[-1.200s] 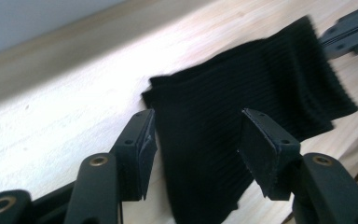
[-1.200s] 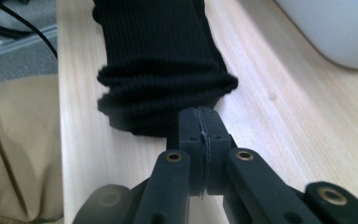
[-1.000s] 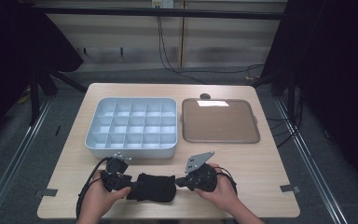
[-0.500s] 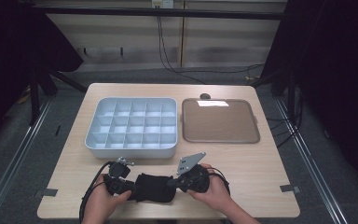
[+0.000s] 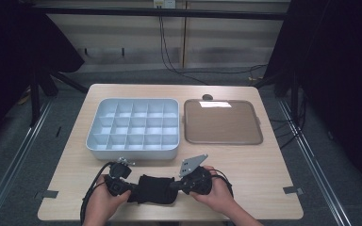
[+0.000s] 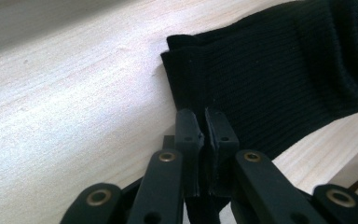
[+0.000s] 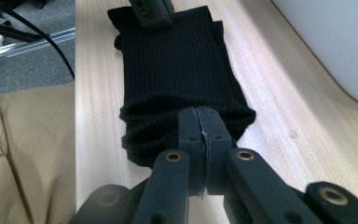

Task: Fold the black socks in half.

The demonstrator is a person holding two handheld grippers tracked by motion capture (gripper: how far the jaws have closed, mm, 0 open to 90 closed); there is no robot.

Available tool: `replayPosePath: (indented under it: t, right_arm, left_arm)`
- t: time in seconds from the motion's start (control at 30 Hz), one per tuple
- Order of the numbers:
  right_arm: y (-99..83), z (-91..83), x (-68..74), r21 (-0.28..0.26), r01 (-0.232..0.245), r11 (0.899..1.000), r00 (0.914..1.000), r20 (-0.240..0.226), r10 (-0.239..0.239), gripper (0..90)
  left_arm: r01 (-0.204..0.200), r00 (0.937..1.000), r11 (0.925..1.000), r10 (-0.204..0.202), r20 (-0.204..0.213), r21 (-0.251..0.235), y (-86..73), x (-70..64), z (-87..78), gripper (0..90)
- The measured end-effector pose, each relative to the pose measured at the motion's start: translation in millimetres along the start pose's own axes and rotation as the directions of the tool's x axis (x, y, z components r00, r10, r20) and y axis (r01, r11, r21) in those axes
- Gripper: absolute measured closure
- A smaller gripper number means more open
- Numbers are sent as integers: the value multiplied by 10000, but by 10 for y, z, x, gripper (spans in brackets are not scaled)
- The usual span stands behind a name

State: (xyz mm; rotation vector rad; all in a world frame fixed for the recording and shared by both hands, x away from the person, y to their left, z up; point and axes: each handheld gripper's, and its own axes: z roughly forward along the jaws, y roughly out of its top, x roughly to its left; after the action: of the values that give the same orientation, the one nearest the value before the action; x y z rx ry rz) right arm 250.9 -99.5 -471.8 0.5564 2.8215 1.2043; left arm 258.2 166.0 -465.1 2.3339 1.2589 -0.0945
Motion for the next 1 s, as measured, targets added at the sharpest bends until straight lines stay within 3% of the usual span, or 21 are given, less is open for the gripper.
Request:
replayPosePath:
  t: [0.07, 0.13, 0.17, 0.23, 0.37, 0.4, 0.57, 0.63, 0.83, 0.87, 1.0]
  right_arm:
    - [-1, -5, -2, 7, -4, 10000, 10000, 34, 4, 888]
    - [-1, -13, -1, 42, -36, 10000, 10000, 35, 36, 891]
    - [1, -17, -10, 7, 48, 10000, 10000, 32, -48, 891]
    - [6, -30, -16, -52, 17, 10000, 10000, 32, -17, 892]
    - [11, -55, -26, -186, -9, 9998, 10000, 91, 11, 892]
    - [15, -61, -26, -209, -6, 9998, 9999, 107, 8, 892]
    - [49, -104, -15, -432, 0, 9991, 10000, 88, 3, 891]
    - [65, -108, 0, -489, 20, 9988, 9999, 105, -15, 892]
    - [112, -43, 53, -464, 167, 9988, 9999, -4, -167, 891]
    - [119, -29, 62, -458, 163, 9988, 9999, -23, -164, 891]
    - [154, 22, 112, -474, 276, 9985, 9995, -117, -282, 891]
  left_arm:
    - [-67, 9999, 9999, 66, -77, -135, 2, -18, -22, 814]
    - [-261, 9974, 9990, 235, -677, -369, 6, -49, -54, 677]
    - [-353, 9966, 9986, 323, -762, -394, 8, -59, -69, 642]
    - [-256, 9980, 9991, 235, -592, -350, 9, -75, -73, 583]
    - [-263, 9965, 9996, 251, -800, -131, -10, -84, 0, 550]
    - [-335, 9964, 9994, 333, -785, -21, -13, -76, 14, 548]
    - [116, 9987, 9998, -123, -493, -133, -28, -47, 46, 563]
    - [66, 9989, 10000, -66, -462, -22, -34, -29, 62, 578]
    - [143, 9997, 9996, -148, -201, -231, -51, -32, 83, 688]
    - [-11, 9998, 9998, 7, -217, -199, -55, -30, 82, 708]
    - [198, 9998, 9996, -198, -41, -216, -55, -38, 89, 782]
